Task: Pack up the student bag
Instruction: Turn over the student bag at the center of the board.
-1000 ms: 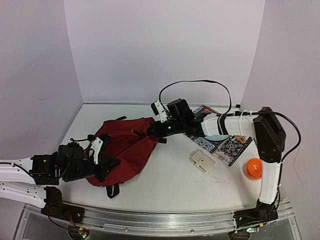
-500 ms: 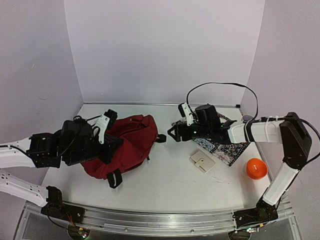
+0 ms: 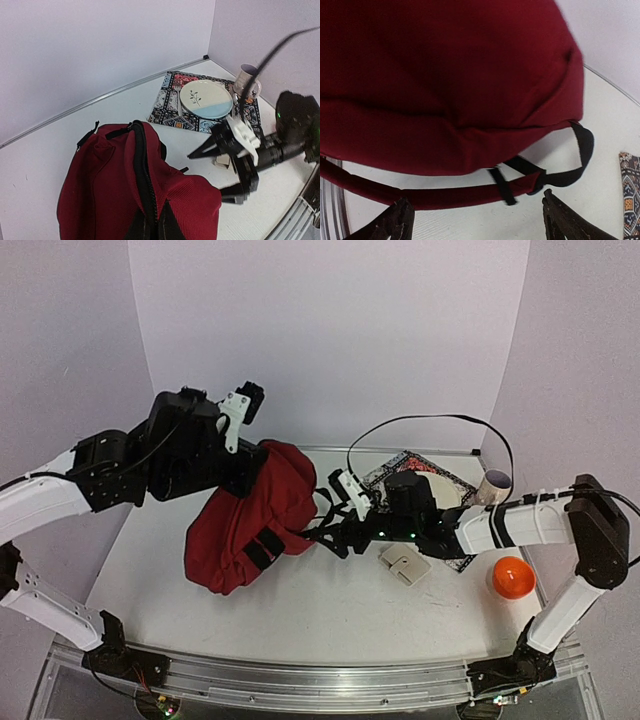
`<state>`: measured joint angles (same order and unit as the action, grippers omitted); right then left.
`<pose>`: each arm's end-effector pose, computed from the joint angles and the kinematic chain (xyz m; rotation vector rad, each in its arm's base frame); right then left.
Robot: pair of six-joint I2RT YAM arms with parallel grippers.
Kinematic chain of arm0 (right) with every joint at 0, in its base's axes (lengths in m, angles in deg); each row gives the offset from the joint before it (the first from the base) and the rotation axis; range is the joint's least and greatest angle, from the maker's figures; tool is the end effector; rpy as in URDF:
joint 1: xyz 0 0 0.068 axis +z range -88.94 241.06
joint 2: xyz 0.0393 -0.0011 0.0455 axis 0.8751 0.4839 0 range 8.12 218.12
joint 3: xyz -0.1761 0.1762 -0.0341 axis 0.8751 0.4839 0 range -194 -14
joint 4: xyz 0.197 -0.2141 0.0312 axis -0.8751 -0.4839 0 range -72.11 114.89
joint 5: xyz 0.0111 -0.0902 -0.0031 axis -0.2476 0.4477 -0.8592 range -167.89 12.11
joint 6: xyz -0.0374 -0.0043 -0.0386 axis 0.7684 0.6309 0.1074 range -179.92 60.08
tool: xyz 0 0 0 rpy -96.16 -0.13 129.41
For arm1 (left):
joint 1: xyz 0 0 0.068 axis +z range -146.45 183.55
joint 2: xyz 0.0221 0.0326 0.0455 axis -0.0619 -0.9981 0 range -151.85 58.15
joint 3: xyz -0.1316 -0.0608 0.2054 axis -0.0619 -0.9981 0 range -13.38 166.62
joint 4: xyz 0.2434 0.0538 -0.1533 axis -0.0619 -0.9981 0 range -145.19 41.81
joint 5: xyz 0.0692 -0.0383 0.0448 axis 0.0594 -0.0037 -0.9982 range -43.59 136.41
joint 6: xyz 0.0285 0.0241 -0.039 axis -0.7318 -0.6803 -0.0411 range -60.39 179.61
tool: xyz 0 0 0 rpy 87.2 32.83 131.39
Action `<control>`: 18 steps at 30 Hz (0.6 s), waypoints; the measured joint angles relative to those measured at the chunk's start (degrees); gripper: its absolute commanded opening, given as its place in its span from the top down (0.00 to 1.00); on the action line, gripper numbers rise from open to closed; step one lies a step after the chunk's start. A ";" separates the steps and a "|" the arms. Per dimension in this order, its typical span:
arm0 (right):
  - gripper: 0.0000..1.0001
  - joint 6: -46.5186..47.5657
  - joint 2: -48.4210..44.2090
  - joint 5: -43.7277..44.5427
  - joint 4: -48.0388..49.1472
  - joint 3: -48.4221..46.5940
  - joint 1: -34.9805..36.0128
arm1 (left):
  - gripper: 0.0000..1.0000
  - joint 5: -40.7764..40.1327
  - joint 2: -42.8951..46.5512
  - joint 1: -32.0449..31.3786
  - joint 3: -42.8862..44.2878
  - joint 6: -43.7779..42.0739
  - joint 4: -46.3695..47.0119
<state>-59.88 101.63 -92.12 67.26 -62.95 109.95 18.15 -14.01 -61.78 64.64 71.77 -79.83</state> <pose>0.2457 0.2946 0.1984 -0.8714 1.4322 0.8515 0.1452 -0.2759 0.3858 0.6003 1.8911 -0.3849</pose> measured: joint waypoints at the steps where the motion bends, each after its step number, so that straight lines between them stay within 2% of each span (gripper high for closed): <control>1: 0.11 0.73 0.00 -0.11 0.25 -0.02 0.65 | 1.00 0.65 -0.99 1.24 1.72 -0.09 -0.51; 7: 0.07 3.26 0.00 -0.94 1.25 -0.04 3.29 | 1.00 4.61 -7.27 8.00 13.08 -0.38 -5.27; 13: 0.04 2.48 0.02 1.86 4.12 -0.02 5.23 | 1.00 5.88 -15.27 9.18 24.90 -0.99 -9.23; 18: 0.02 -2.83 0.00 6.28 9.85 1.51 8.41 | 1.00 6.25 -19.51 9.76 29.68 -1.26 -9.39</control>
<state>-62.71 101.64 -85.84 77.11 -61.44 118.36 24.41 -33.52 -52.02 94.33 70.51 -89.21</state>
